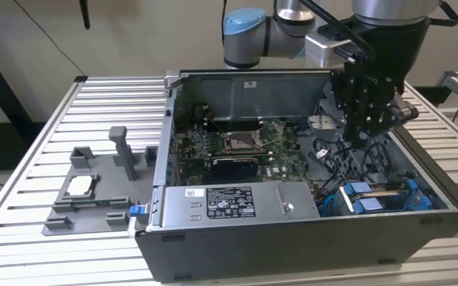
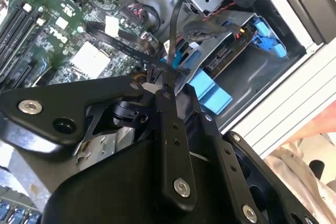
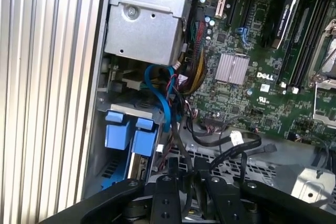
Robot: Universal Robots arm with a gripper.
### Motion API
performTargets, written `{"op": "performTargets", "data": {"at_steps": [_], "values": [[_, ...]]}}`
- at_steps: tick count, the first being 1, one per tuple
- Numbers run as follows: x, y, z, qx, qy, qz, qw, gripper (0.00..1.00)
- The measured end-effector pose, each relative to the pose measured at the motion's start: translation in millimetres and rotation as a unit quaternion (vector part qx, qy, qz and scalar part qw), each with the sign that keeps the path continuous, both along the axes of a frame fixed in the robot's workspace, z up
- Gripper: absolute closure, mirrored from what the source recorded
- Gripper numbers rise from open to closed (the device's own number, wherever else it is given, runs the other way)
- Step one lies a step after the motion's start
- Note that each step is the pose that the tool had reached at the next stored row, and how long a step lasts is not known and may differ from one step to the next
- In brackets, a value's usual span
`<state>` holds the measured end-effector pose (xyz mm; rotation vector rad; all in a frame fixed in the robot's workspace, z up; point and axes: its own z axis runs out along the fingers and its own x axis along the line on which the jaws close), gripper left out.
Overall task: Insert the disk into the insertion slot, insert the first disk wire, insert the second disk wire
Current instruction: 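Insert the second disk wire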
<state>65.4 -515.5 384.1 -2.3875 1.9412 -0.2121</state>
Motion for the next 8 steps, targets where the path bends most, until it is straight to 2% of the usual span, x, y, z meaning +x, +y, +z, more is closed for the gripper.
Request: {"op": "performTargets", "data": {"at_steps": [3,4,8], "values": [[-0.3,0.0,-0.4,-0.0006,-0.0012,0.0,1.0,0.75],[-0.3,0.0,-0.5,-0.001,-0.0013,0.0,1.0,0.82],[-0.4,-0.2,-0.5,-0.0019,-0.0014,0.0,1.0,0.82]]}}
